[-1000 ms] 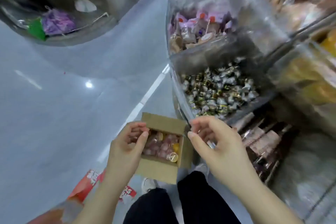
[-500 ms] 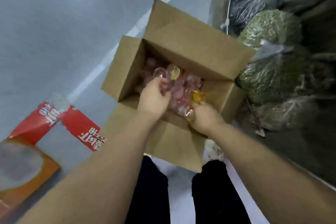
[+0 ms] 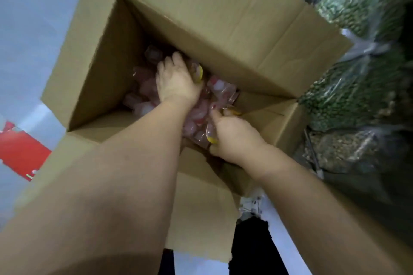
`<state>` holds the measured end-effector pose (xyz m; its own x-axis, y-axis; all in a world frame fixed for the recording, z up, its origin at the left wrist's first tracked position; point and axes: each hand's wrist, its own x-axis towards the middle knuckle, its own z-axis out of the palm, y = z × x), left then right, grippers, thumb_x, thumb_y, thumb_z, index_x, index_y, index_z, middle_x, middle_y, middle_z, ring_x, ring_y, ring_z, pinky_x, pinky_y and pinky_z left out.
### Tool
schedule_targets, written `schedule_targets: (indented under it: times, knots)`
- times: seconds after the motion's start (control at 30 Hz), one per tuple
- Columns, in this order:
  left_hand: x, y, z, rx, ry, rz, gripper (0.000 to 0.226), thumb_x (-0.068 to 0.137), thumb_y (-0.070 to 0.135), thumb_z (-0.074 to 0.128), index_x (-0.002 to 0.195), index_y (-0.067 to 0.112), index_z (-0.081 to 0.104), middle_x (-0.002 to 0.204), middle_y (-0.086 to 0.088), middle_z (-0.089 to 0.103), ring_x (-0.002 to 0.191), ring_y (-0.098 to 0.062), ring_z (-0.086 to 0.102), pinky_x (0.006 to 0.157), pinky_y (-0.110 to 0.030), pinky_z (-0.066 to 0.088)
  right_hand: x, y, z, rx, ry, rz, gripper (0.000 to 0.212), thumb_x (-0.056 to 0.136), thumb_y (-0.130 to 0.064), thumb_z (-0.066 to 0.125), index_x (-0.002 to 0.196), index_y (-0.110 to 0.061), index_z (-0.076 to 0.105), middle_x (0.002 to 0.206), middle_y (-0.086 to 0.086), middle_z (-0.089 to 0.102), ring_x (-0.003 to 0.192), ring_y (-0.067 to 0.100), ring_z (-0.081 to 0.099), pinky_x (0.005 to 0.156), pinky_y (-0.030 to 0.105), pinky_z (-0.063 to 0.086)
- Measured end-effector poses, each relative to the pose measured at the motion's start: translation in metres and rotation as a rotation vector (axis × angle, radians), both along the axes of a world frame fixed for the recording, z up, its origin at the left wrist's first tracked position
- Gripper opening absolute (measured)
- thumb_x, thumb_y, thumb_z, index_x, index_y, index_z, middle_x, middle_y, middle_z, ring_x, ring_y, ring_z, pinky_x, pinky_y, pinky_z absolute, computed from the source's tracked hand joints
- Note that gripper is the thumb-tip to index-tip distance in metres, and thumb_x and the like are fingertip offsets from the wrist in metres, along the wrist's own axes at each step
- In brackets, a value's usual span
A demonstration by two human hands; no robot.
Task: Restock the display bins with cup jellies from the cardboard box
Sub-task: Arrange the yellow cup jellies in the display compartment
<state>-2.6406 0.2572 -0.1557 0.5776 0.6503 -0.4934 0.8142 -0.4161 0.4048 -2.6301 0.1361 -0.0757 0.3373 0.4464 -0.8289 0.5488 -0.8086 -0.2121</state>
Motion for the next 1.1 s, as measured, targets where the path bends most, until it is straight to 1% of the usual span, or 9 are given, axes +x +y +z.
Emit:
schedule_targets:
  times: [0.17,0.23,0.33,0.43,0.57,0.7,0.87,1.0,1.1]
  knots:
    - [-0.05,0.024,0.111,-0.259,-0.311,0.139,0.051,0.07,0.017,0.072,0.114,0.007,0.048,0.113,-0.013,0.047,0.109,-0.028,0.048,0.092,-0.019,0.035,-0.001,0.001,0.072,0.346,0.088,-0.698,0.049,0.066,-0.003,0.069,0.11,-0.019,0.054,0.109,0.008,0.05,0.094,0.019,0.051,0.078,0.016,0.038]
    - [-0.07,0.032,0.174,-0.38,-0.397,0.202,0.047,0.072,0.017,0.069,0.114,0.011,0.049,0.115,-0.013,0.05,0.109,-0.024,0.052,0.097,-0.029,0.043,-0.008,0.01,0.121,0.491,0.145,-0.885,0.051,0.066,0.006,0.065,0.108,-0.02,0.053,0.112,0.013,0.054,0.092,0.013,0.051,0.082,0.019,0.04]
    - [-0.085,0.041,0.287,-0.432,-0.508,0.238,0.044,0.071,0.02,0.063,0.113,0.022,0.051,0.108,0.009,0.057,0.097,0.007,0.057,0.083,-0.01,0.045,-0.015,0.025,0.221,0.686,0.196,-1.028,0.051,0.071,0.011,0.064,0.105,-0.025,0.05,0.104,0.0,0.054,0.083,-0.004,0.051,0.076,0.008,0.04]
    - [-0.083,0.043,0.406,-0.417,-0.608,0.176,0.047,0.071,0.022,0.065,0.115,0.031,0.05,0.106,0.019,0.058,0.091,0.017,0.055,0.073,0.002,0.038,-0.016,0.027,0.338,0.844,0.175,-1.043,0.056,0.069,0.012,0.066,0.11,-0.024,0.052,0.106,0.001,0.056,0.087,0.0,0.054,0.082,0.014,0.041]
    - [-0.058,0.027,0.55,-0.475,-0.802,0.003,0.062,0.069,0.009,0.068,0.12,0.032,0.041,0.097,0.019,0.061,0.084,0.01,0.059,0.072,-0.002,0.041,-0.013,0.007,0.485,1.012,0.031,-1.015,0.067,0.06,-0.001,0.063,0.114,-0.037,0.046,0.102,-0.008,0.06,0.091,0.004,0.059,0.082,0.019,0.046]
    - [-0.032,-0.009,0.654,-0.541,-0.906,-0.243,0.064,0.071,0.022,0.07,0.121,0.038,0.035,0.101,0.024,0.06,0.093,0.006,0.059,0.081,-0.008,0.042,-0.013,-0.036,0.592,1.095,-0.204,-1.044,0.062,0.056,-0.013,0.064,0.11,-0.036,0.046,0.099,-0.012,0.061,0.09,0.01,0.061,0.078,0.034,0.051]
    - [-0.003,-0.065,0.737,-0.648,-1.013,-0.446,0.074,0.072,0.023,0.072,0.128,0.036,0.026,0.101,0.016,0.062,0.092,0.001,0.061,0.081,-0.011,0.045,-0.012,-0.102,0.679,1.209,-0.485,-0.946,0.062,0.057,-0.012,0.069,0.105,-0.047,0.051,0.104,-0.017,0.059,0.1,0.01,0.059,0.081,0.022,0.046]
    - [0.024,-0.117,0.776,-0.717,-1.029,-0.554,0.083,0.068,0.022,0.079,0.13,0.04,0.026,0.097,0.02,0.064,0.092,-0.004,0.064,0.084,-0.022,0.05,-0.004,-0.152,0.714,1.282,-0.632,-0.93,0.053,0.055,-0.02,0.063,0.105,-0.035,0.056,0.107,-0.01,0.054,0.106,0.006,0.052,0.085,0.01,0.038]
    - [0.046,-0.151,0.791,-0.727,-1.03,-0.649,0.074,0.065,0.025,0.08,0.123,0.04,0.037,0.095,0.023,0.064,0.091,0.001,0.063,0.081,-0.015,0.047,0.007,-0.187,0.726,1.28,-0.687,-0.961,0.053,0.057,-0.014,0.063,0.107,-0.032,0.056,0.109,-0.009,0.053,0.108,0.003,0.051,0.086,0.008,0.037]
